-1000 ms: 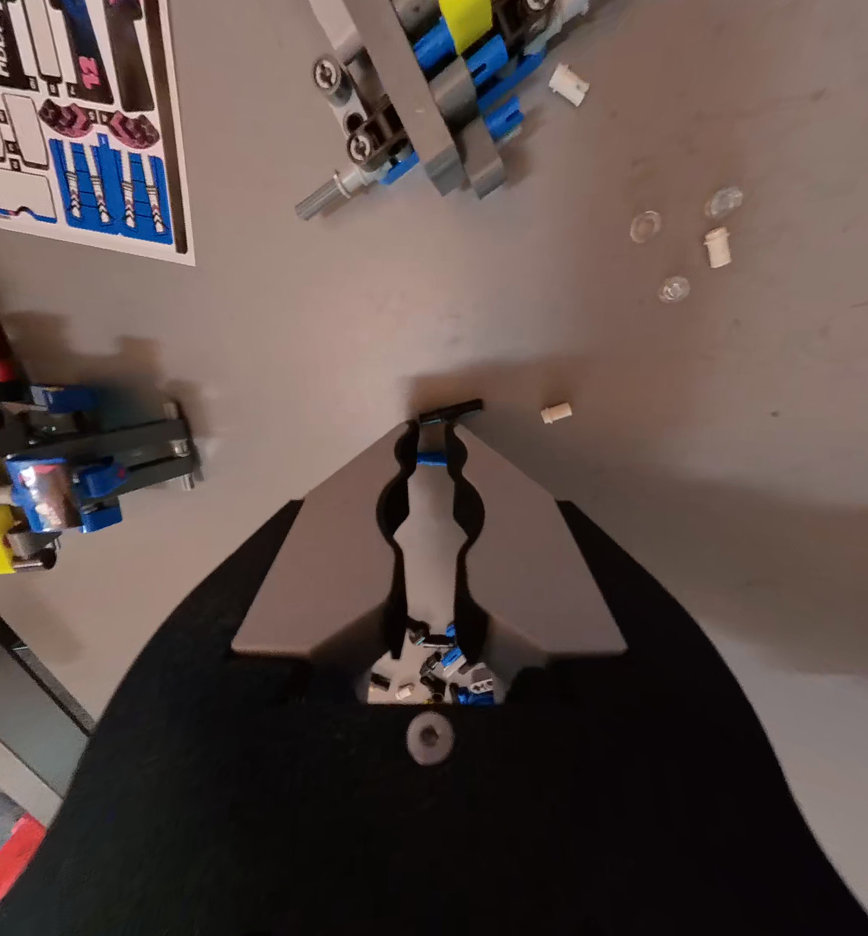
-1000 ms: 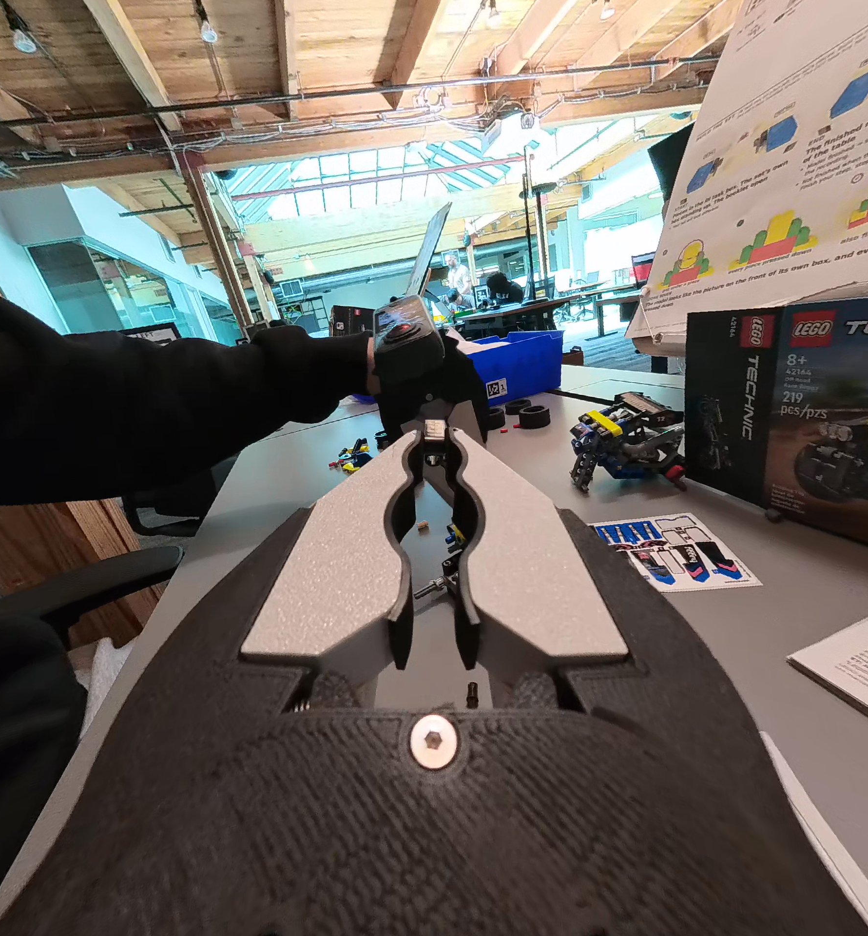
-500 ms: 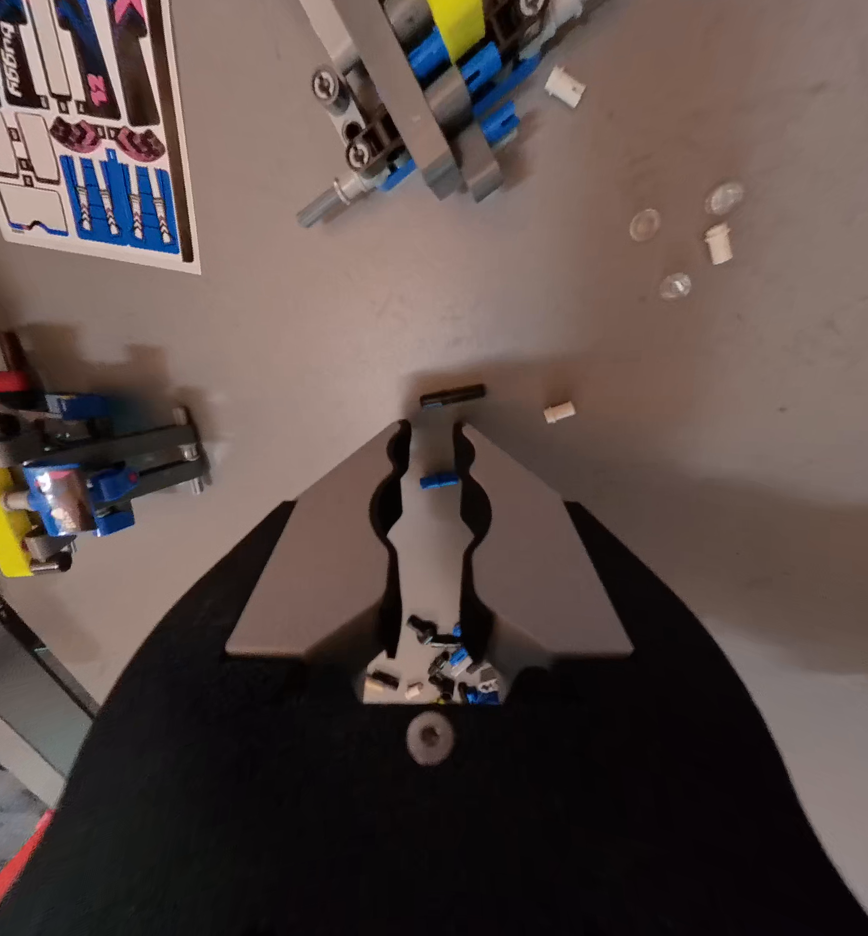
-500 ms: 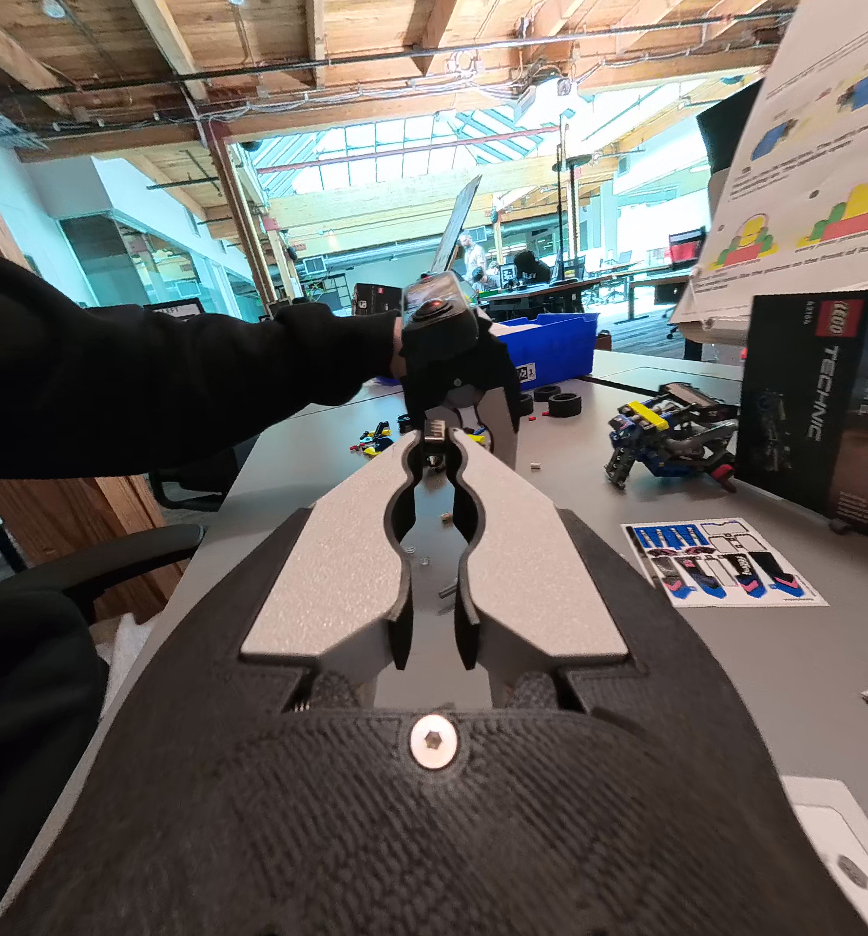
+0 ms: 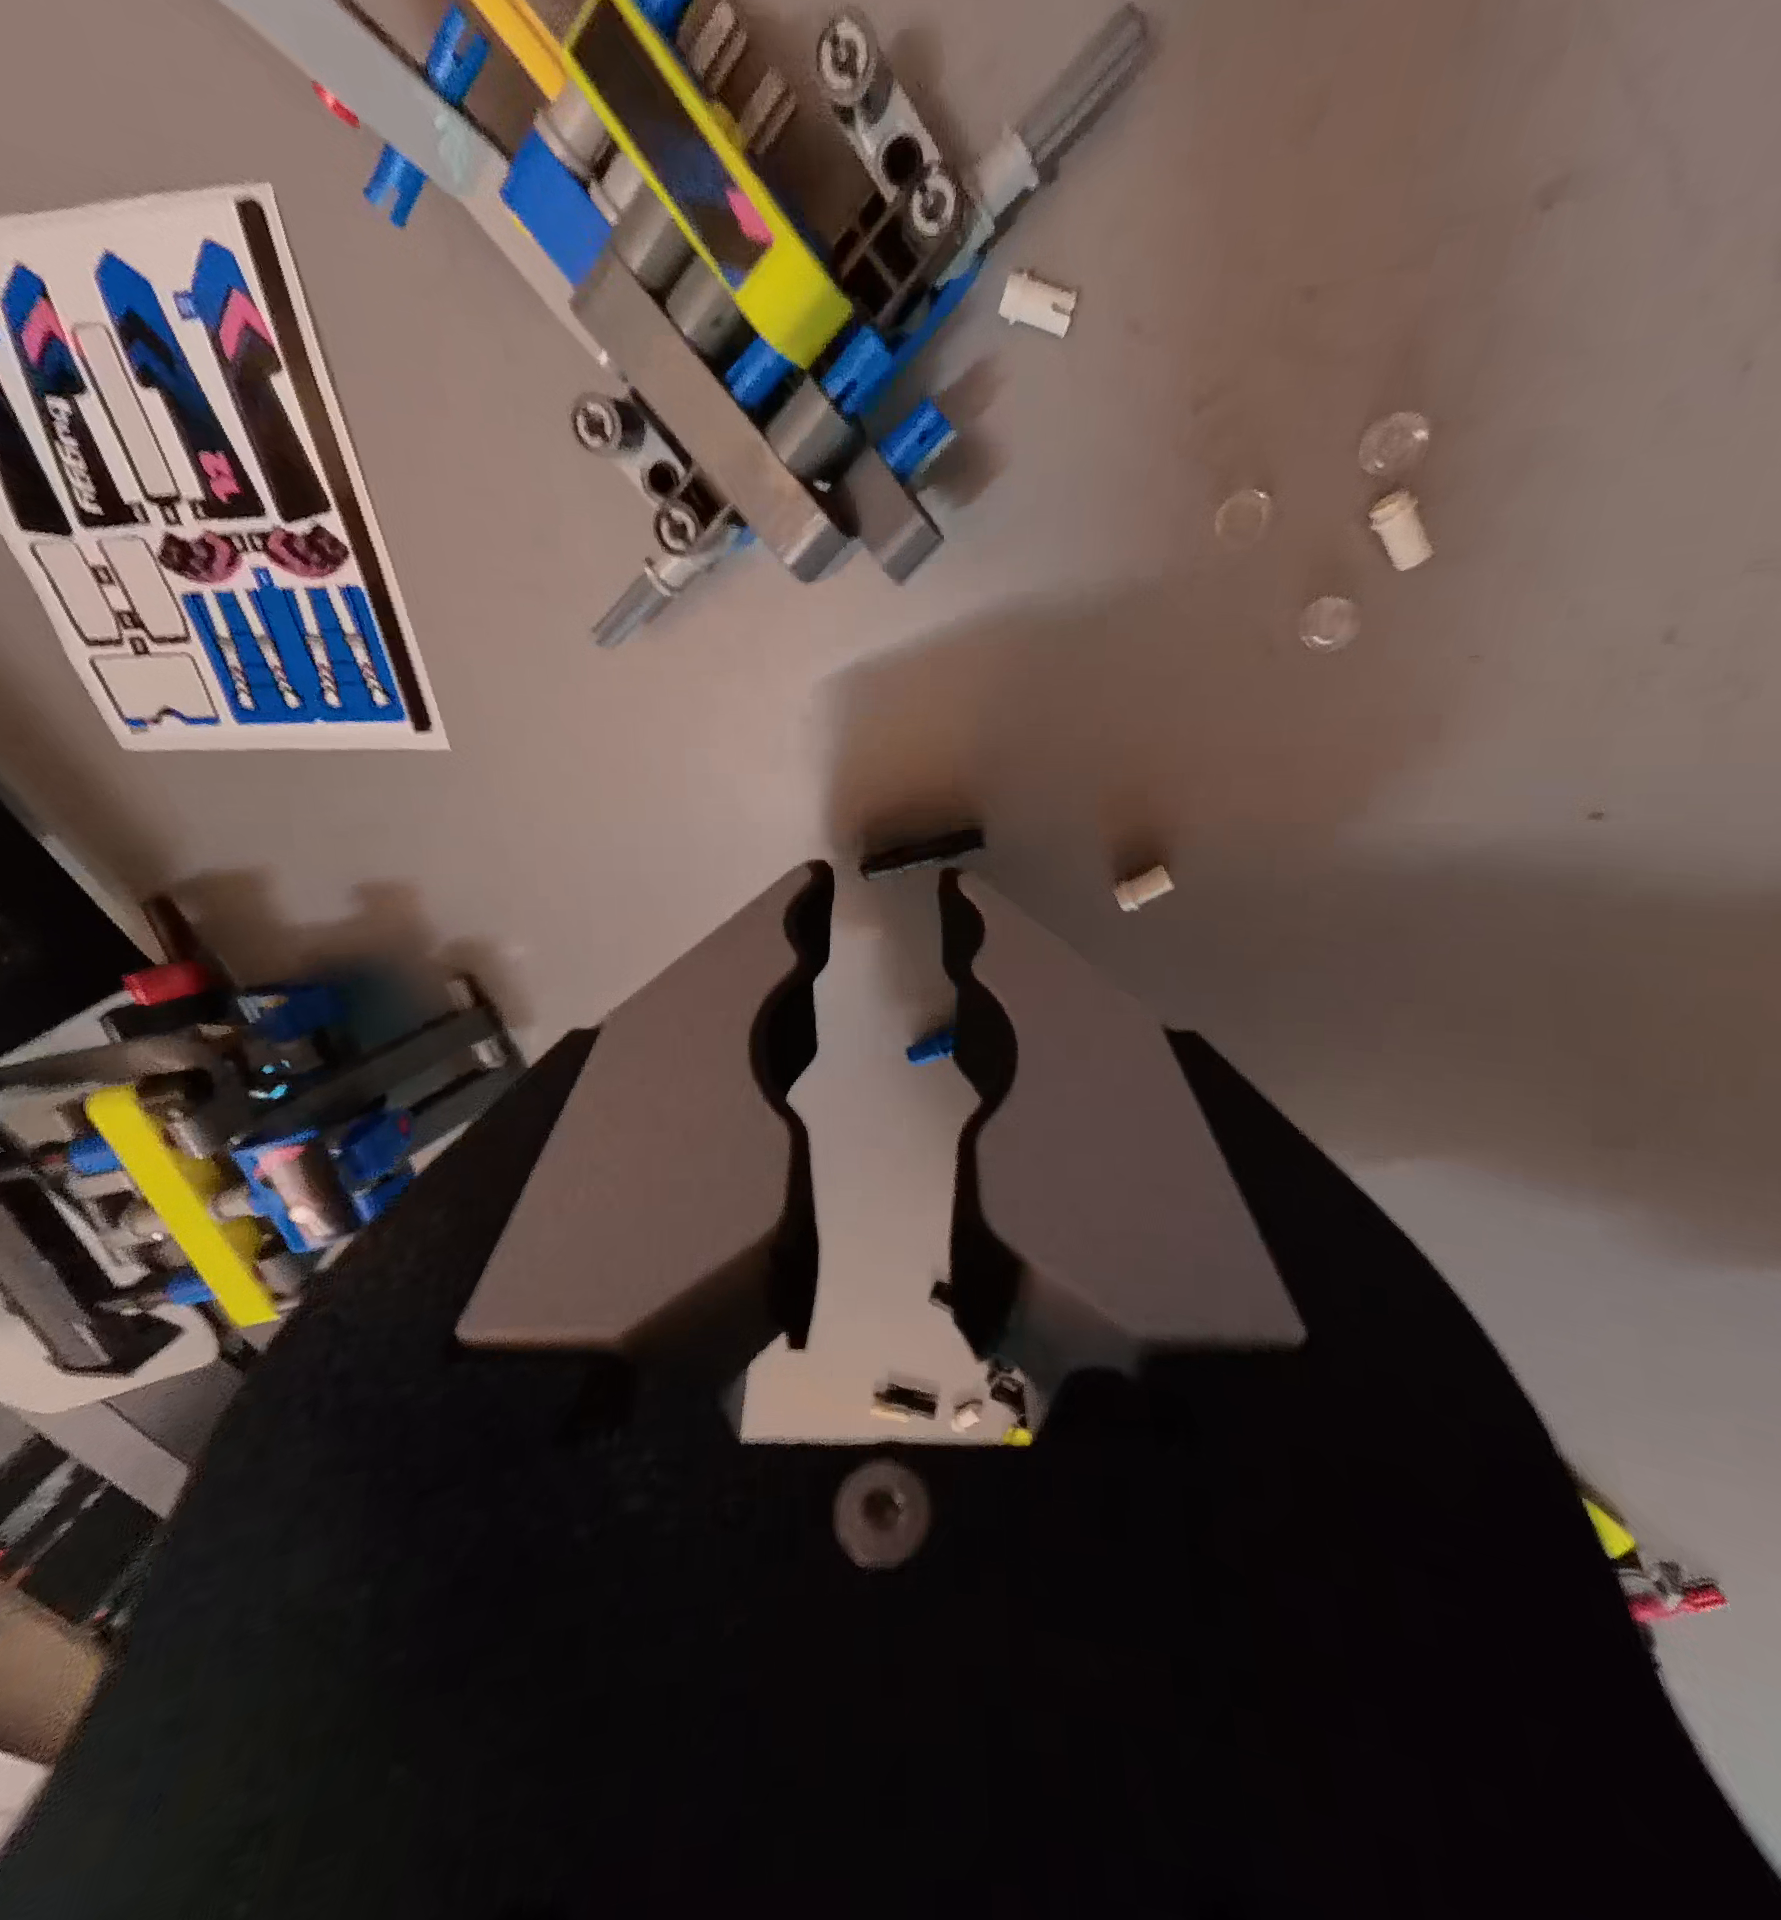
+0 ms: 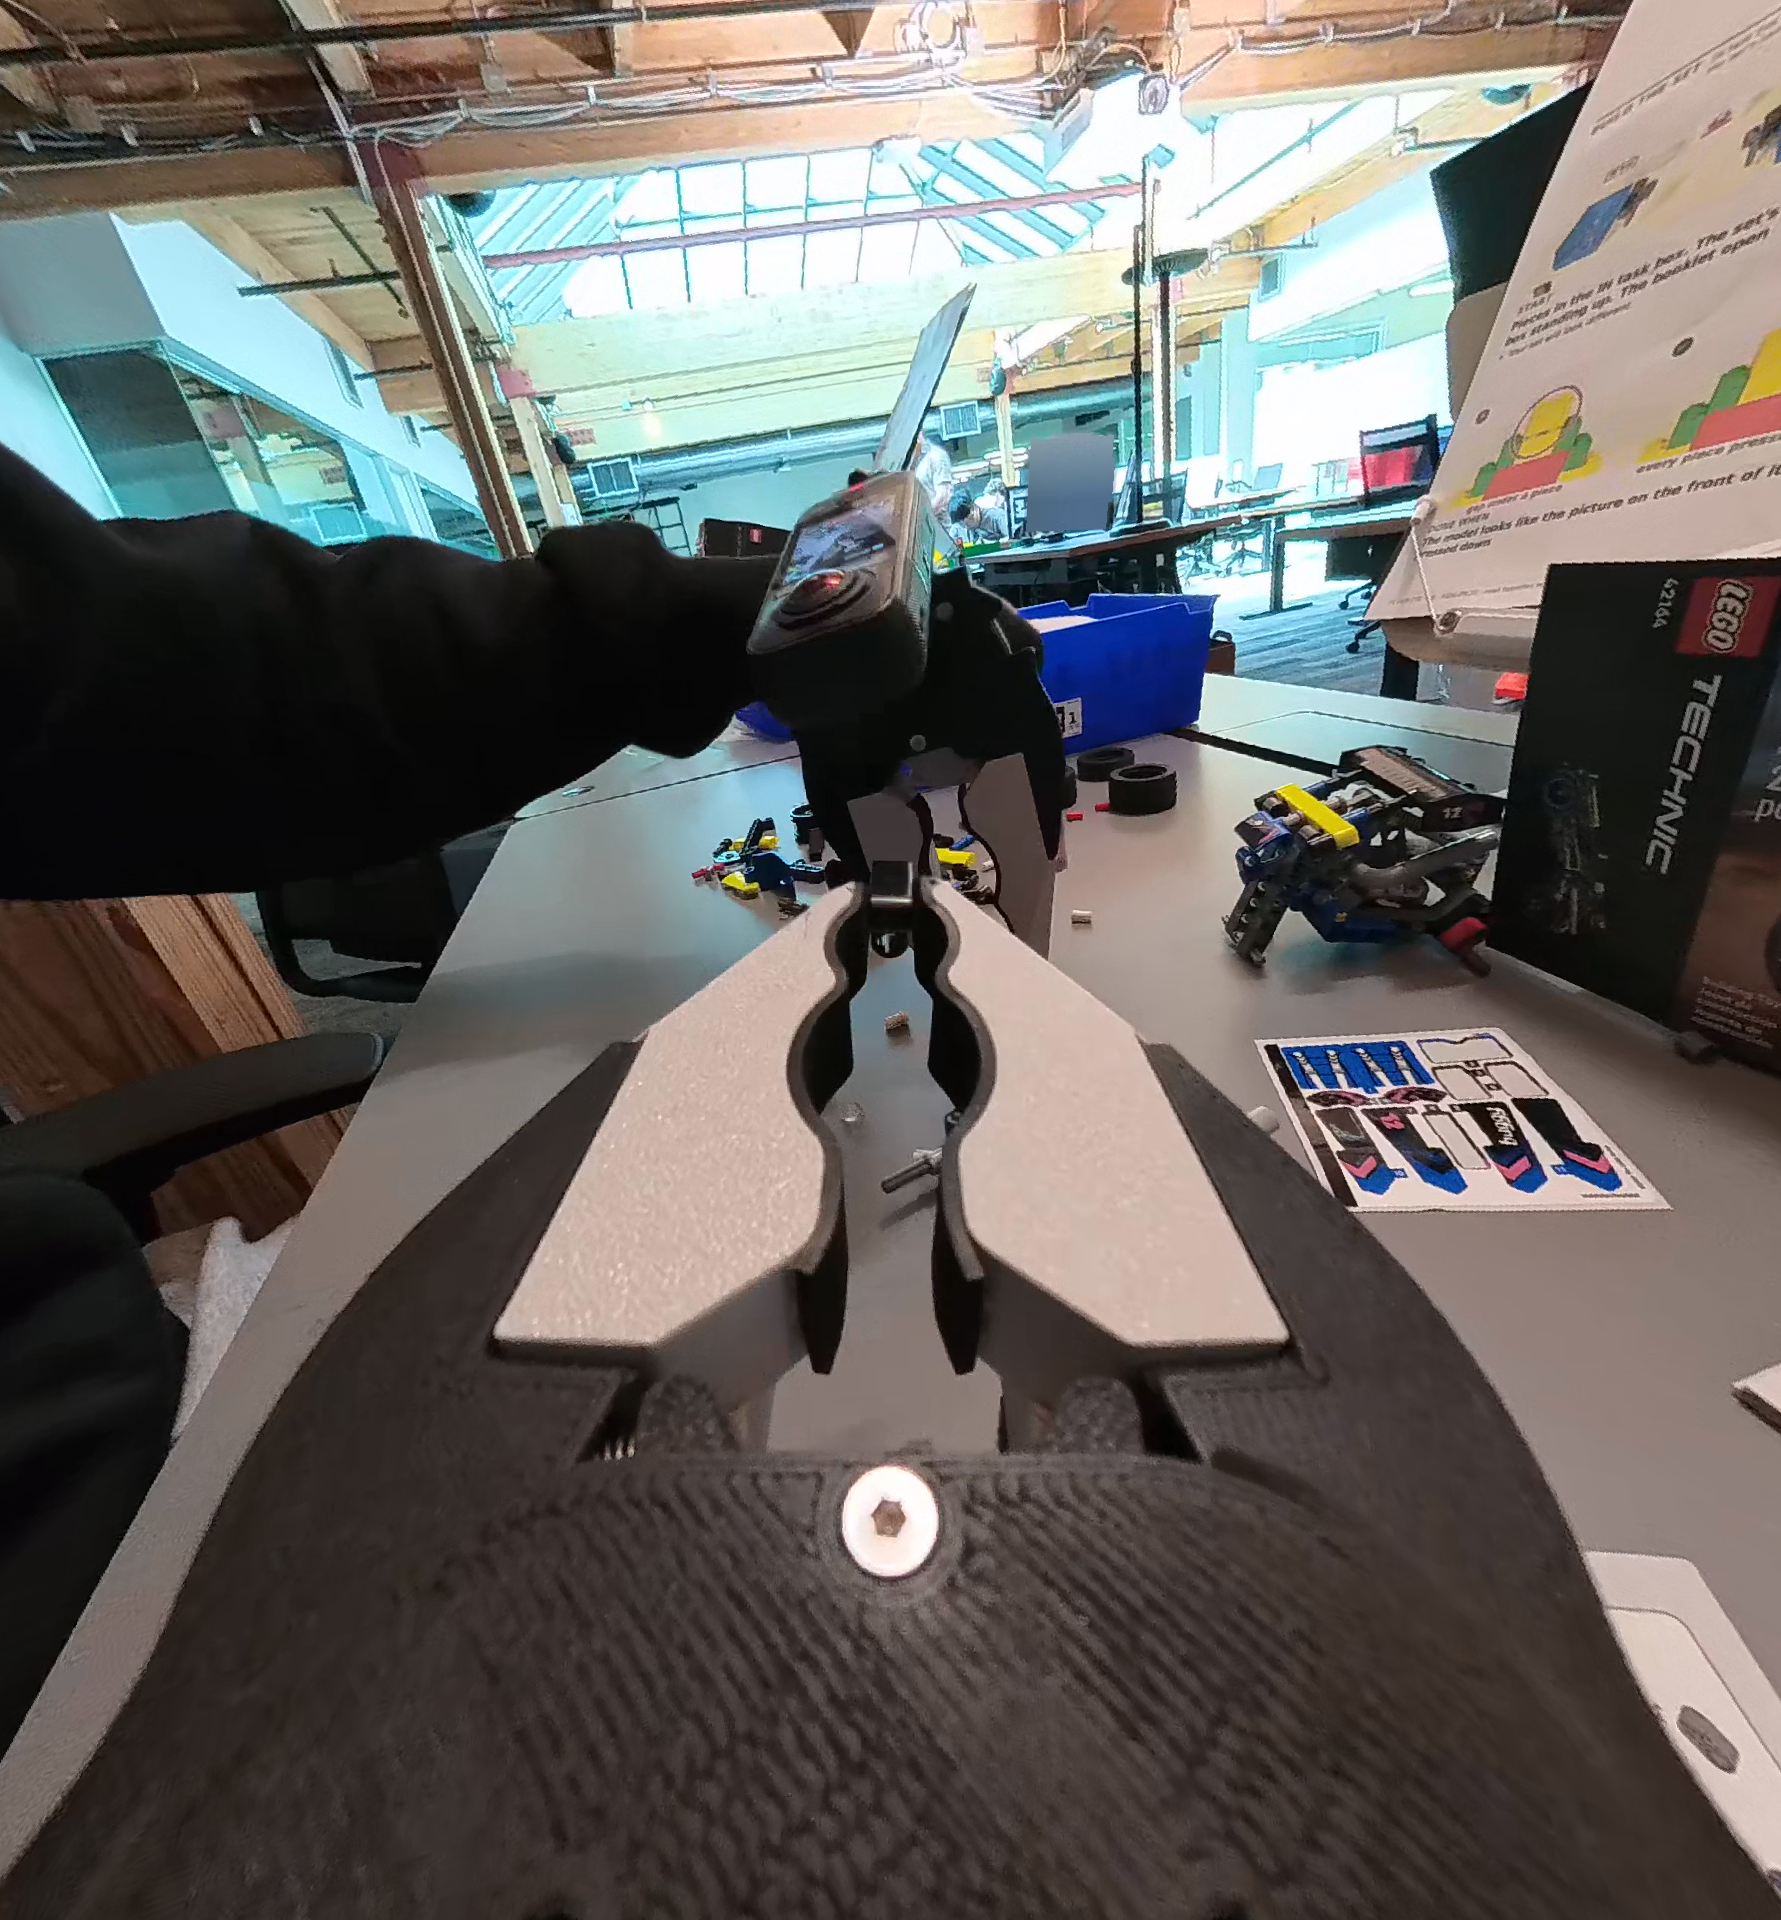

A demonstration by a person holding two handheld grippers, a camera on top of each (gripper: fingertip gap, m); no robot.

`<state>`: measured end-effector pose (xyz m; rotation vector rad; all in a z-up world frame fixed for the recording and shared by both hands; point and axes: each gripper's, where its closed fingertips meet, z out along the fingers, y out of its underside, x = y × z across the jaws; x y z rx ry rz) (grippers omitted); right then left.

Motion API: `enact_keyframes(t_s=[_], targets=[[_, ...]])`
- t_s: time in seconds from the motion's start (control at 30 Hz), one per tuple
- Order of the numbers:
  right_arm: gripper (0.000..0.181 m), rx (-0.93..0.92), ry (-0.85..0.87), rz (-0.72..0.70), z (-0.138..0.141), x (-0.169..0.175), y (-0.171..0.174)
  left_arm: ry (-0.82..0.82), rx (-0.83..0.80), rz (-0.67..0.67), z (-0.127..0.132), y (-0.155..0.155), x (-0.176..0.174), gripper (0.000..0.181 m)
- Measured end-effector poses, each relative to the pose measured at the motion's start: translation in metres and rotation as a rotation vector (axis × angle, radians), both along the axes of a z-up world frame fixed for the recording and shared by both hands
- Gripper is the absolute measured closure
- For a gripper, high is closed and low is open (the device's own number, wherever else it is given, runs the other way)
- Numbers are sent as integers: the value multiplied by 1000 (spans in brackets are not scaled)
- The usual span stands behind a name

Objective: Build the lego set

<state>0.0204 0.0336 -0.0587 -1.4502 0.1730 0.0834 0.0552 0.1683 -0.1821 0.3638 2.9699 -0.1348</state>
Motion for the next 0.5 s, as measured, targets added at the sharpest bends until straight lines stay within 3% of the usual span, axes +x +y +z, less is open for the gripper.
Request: enact_keyframes(t_s=[0.3, 0.5], targets=[[175, -7, -1, 3, -1, -1, 1, 73, 176, -101, -6, 5, -6, 174], [175, -3, -1, 6, 0, -1, 1, 176, 12, 104, -7, 2, -5, 179]])
